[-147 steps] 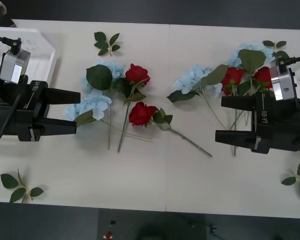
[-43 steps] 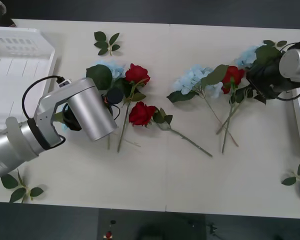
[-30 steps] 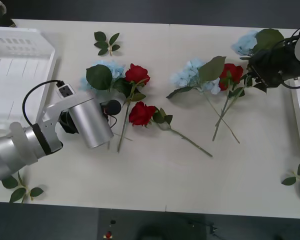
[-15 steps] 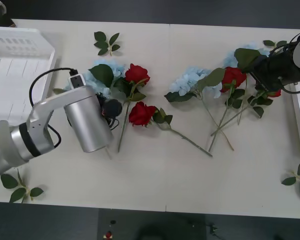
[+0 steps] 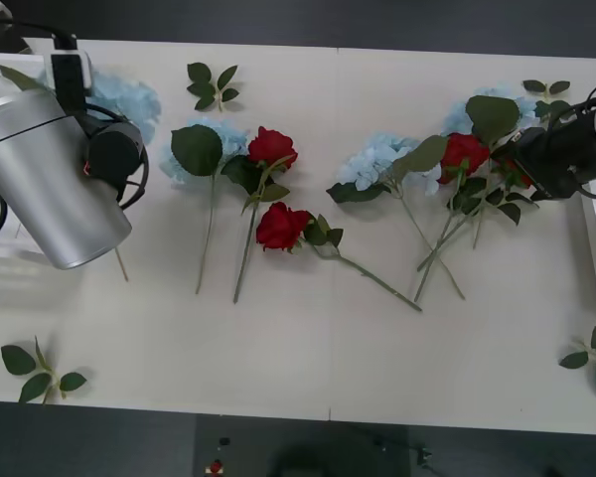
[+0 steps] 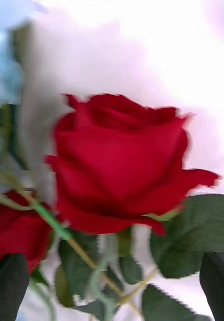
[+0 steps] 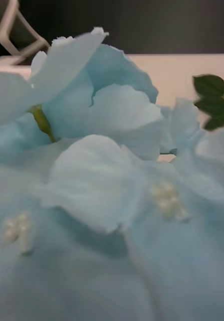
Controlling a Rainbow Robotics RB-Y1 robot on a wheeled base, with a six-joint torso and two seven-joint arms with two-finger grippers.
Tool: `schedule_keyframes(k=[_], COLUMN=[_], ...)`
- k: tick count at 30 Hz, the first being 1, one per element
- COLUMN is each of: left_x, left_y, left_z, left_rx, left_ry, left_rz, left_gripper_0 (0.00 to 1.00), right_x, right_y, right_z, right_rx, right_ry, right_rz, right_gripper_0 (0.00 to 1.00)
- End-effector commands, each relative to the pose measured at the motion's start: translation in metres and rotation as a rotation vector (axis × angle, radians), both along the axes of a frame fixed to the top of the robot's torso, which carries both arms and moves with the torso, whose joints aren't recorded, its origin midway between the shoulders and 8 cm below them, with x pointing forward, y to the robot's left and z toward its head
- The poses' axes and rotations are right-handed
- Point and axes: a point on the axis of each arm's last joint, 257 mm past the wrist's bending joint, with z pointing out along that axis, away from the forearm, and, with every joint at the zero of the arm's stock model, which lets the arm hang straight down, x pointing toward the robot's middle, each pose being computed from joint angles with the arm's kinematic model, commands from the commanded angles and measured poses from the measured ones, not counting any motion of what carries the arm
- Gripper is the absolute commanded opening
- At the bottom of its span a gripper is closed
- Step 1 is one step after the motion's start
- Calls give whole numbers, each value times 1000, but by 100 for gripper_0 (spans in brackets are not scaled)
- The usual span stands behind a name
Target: Put the red flowers into the right box and the blue flowers into the left box
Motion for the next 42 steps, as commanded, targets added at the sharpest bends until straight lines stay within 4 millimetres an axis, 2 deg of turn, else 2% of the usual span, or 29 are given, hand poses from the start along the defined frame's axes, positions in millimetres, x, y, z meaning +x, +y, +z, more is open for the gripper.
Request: schedule_keyframes(k=[1,5,9,14,16,19,22,29,32,33,34,35,42], left_x=[6,14,39,72,76,75,67,55,54,54,54,53,54], left_y=[37,78,113,149,161,169,180,183,191,194,197,199,213], left_z=[56,72,78,58,45,28,21,17,13,14,15,17,53], left_rx=[196,254,215,104,69,18,-15,-91,-116,-116,-119,-119,-147], left_ry=[-96,-120,-144,-139,-132,-119,-111,-73,-56,-54,-55,-54,-117], left_rz=[40,116,107,-31,-75,-127,-145,-193,-200,-205,-205,-208,-219], left_gripper_0=[0,0,0,0,0,0,0,0,0,0,0,0,0], right_x=[-12,-14,-10,-3,0,6,10,14,18,20,20,22,25], right_y=[-36,-41,-35,-31,-30,-25,-22,-7,-2,-1,0,1,2], right_z=[-4,-11,-18,-24,-26,-28,-31,-37,-34,-32,-32,-31,-28], right_rx=[-40,-41,-38,-35,-34,-31,-32,-34,-34,-35,-36,-35,-39], right_ry=[15,16,-6,-33,-47,-69,-83,-86,-91,-94,-93,-97,-100], right_rz=[-26,-37,-34,-43,-52,-54,-57,-40,-38,-38,-38,-38,-37], right_gripper_0=[100,100,100,100,100,100,100,100,99,57,34,0,0])
